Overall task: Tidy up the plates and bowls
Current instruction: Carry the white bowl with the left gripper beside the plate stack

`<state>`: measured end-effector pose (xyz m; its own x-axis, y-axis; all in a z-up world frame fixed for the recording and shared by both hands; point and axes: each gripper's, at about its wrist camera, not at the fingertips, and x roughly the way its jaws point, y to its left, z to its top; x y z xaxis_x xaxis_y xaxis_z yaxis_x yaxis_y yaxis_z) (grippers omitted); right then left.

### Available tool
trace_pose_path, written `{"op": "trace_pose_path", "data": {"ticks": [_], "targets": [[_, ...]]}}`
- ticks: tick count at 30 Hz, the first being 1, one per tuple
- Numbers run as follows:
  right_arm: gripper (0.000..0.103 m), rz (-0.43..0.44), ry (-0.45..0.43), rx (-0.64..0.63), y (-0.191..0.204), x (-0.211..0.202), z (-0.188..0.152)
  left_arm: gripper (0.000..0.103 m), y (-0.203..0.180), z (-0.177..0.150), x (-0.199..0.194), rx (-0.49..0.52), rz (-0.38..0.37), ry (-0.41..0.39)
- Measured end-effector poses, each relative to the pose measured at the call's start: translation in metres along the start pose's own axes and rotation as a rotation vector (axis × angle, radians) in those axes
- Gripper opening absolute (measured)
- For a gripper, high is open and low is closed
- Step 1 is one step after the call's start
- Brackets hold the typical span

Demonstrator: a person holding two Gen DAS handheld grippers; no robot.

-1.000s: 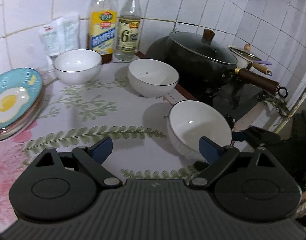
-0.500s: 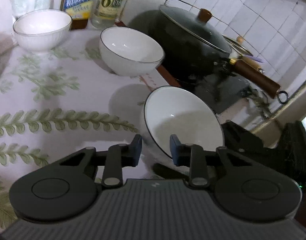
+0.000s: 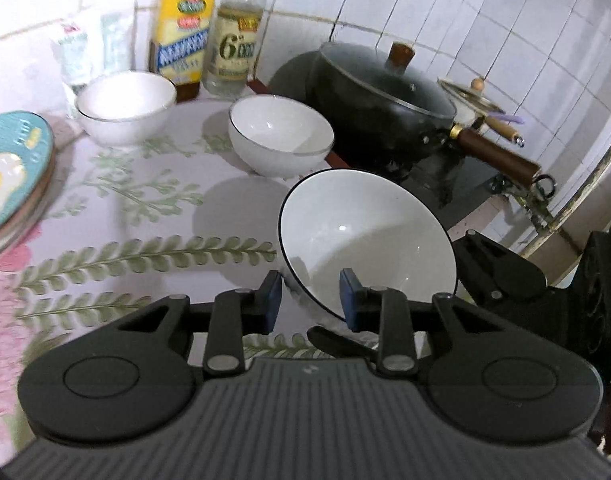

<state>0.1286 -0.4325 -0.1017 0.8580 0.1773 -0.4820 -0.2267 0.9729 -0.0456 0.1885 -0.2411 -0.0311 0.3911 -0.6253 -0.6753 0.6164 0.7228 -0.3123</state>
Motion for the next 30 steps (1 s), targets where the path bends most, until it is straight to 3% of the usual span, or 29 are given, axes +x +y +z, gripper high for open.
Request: {"op": "trace_pose_path", "data": {"ticks": [13,30], "targets": [[0.097,0.077,-0.042,-0.087,0.055,-0.003,0.046,0.03,0.039,-0.004,-0.065,-0.076,0.079,-0.088],[0.097,0.157,0.008,-0.049,0.069,0.105,0.062,0.03,0.108,0.018,-0.005,-0.13,0.262,-0.07]]}}
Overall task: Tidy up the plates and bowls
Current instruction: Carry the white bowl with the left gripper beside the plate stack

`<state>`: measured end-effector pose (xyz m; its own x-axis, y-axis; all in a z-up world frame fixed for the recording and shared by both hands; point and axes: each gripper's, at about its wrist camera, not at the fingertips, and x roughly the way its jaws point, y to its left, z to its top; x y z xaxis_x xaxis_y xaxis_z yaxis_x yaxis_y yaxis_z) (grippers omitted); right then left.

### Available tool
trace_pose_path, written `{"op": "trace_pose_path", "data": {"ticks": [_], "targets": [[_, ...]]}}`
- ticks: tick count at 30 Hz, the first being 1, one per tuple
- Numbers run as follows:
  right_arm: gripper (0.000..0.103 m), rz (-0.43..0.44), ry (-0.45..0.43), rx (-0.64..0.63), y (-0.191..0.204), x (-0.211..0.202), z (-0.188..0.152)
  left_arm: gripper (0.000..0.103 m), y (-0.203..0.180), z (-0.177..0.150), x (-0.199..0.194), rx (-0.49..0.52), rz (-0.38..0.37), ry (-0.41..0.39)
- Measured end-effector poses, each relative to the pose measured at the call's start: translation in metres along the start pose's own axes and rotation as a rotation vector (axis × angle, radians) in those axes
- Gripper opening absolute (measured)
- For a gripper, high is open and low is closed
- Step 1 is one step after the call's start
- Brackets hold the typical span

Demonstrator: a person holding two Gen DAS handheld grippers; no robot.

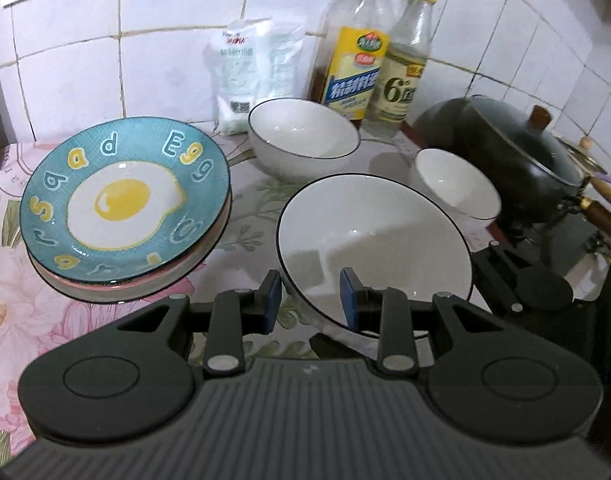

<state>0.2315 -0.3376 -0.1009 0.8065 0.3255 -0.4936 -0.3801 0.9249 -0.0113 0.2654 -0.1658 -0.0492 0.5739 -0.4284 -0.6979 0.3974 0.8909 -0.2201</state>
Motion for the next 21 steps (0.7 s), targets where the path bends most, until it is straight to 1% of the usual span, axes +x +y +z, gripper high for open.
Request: {"op": "trace_pose_path", "data": {"ticks": [3,10,17,20,21], "targets": [[0.097,0.006,0.023,0.005,-0.001,0.01,-0.001,0.03,0.007,-0.001,0.009,-0.015,-0.003,0.013],[0.097,0.019,0.068,-0.005,-0.003,0.025,-0.008,0.03,0.01,-0.008,0.024,-0.015,0.005,0.045],[0.096,0.024,0.092,-0.007,-0.005,0.029,-0.015,0.029,0.008,-0.014,0.03,-0.012,-0.005,0.081],[0.096,0.025,0.084,-0.023,-0.004,0.019,-0.016,0.035,0.005,-0.016,0.025,-0.011,-0.005,0.083],[0.096,0.024,0.08,-0.026,-0.005,0.014,-0.016,0.04,0.005,-0.016,0.022,-0.015,-0.01,0.085]]}}
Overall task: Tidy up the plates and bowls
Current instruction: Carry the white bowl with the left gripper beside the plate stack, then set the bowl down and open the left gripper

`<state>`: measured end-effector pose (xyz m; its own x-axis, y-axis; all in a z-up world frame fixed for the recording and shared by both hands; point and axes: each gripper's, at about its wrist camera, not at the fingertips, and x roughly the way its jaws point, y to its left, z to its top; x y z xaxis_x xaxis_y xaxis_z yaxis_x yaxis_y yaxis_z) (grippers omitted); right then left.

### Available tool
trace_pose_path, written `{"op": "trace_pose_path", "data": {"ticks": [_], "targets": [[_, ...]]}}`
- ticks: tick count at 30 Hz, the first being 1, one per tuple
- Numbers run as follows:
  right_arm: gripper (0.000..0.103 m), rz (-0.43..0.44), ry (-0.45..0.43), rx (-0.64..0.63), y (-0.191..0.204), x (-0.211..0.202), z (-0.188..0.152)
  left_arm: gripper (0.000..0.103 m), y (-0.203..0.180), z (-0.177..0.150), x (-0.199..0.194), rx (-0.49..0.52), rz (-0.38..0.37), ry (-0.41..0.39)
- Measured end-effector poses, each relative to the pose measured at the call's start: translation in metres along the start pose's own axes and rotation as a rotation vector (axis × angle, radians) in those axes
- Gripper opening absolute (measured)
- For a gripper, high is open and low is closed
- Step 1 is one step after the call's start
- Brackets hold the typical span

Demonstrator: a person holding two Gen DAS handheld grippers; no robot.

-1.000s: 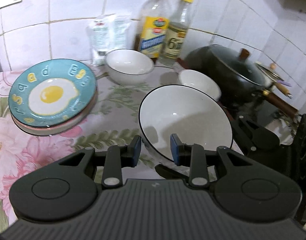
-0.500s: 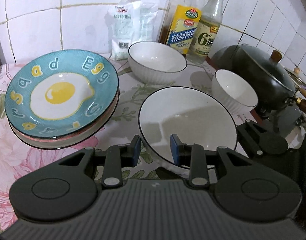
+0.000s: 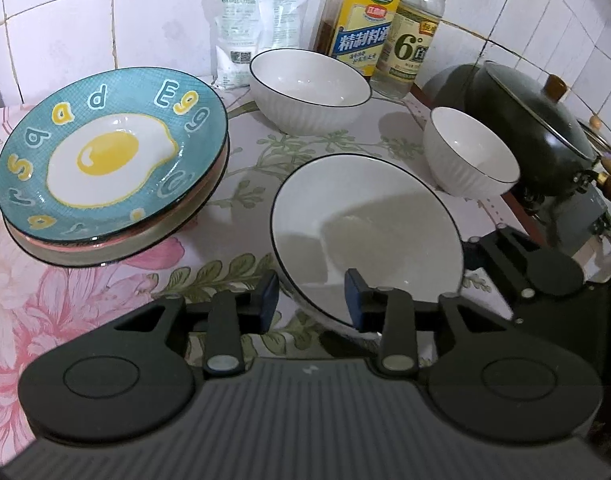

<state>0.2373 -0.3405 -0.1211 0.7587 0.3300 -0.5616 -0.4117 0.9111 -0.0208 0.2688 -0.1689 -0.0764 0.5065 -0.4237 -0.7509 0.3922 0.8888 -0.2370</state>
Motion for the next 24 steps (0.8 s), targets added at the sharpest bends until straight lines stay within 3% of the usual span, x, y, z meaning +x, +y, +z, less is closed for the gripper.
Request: {"op": "trace_pose_path", "data": {"ticks": [10,18,24], "targets": [[0.096,-0.038,-0.076,0.019,-0.013,-0.073,-0.001,0.049,-0.016,-0.003,-0.047,0.018,-0.059,0.005],[0.096,-0.094,-0.103,0.046,-0.032,-0.124,0.005,0.062,-0.045,0.004,-0.086,0.102,-0.082,-0.011],[0.097,-0.142,-0.106,0.035,-0.046,-0.144,0.01,0.069,-0.077,0.019,-0.091,0.174,-0.071,0.031]]}}
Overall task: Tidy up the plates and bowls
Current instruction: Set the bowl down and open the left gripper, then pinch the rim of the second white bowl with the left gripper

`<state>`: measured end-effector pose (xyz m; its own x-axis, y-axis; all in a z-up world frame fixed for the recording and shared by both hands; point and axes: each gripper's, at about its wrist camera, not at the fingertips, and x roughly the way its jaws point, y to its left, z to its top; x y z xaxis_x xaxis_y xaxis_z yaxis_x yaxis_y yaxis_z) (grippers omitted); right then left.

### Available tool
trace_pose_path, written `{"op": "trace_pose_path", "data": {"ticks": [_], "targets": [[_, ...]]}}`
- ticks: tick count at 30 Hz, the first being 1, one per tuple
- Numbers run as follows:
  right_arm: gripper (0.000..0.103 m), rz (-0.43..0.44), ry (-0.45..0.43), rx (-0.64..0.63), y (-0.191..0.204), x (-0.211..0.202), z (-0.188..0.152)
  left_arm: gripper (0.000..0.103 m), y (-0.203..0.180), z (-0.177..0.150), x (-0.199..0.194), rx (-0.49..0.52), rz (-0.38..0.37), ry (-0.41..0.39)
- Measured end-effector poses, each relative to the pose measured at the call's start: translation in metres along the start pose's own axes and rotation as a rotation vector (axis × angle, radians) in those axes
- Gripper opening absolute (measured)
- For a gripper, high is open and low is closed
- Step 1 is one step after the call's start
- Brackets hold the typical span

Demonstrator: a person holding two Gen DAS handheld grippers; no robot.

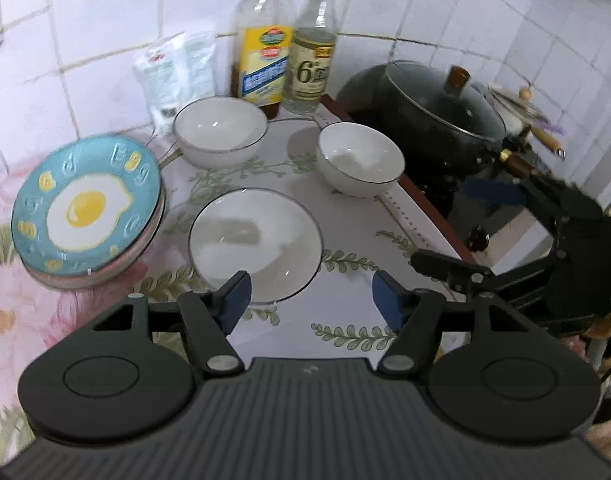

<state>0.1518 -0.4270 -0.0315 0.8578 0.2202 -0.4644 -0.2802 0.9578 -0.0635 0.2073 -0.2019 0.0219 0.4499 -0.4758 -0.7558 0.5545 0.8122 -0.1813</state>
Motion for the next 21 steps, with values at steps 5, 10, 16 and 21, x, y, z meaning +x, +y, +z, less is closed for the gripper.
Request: {"op": "trace_pose_path", "data": {"ticks": [5,10,16,21], "targets": [[0.097,-0.02,-0.009,0.003,-0.016,0.003,-0.003,0.072,-0.02,0.018,0.011,0.06,0.009,0.019],[0.097,-0.012,-0.026,0.02,-0.03,0.02,-0.008,0.075,-0.027,0.043,0.033,0.064,-0.018,0.013],[0.097,-0.044,0.007,0.074,-0.055,0.052,-0.015,0.075,-0.023,0.073,0.074,0.032,-0.001,0.0],[0.097,-0.052,0.052,0.1,-0.075,0.082,-0.024,0.074,-0.022,0.089,0.118,0.026,0.019,0.023]]}}
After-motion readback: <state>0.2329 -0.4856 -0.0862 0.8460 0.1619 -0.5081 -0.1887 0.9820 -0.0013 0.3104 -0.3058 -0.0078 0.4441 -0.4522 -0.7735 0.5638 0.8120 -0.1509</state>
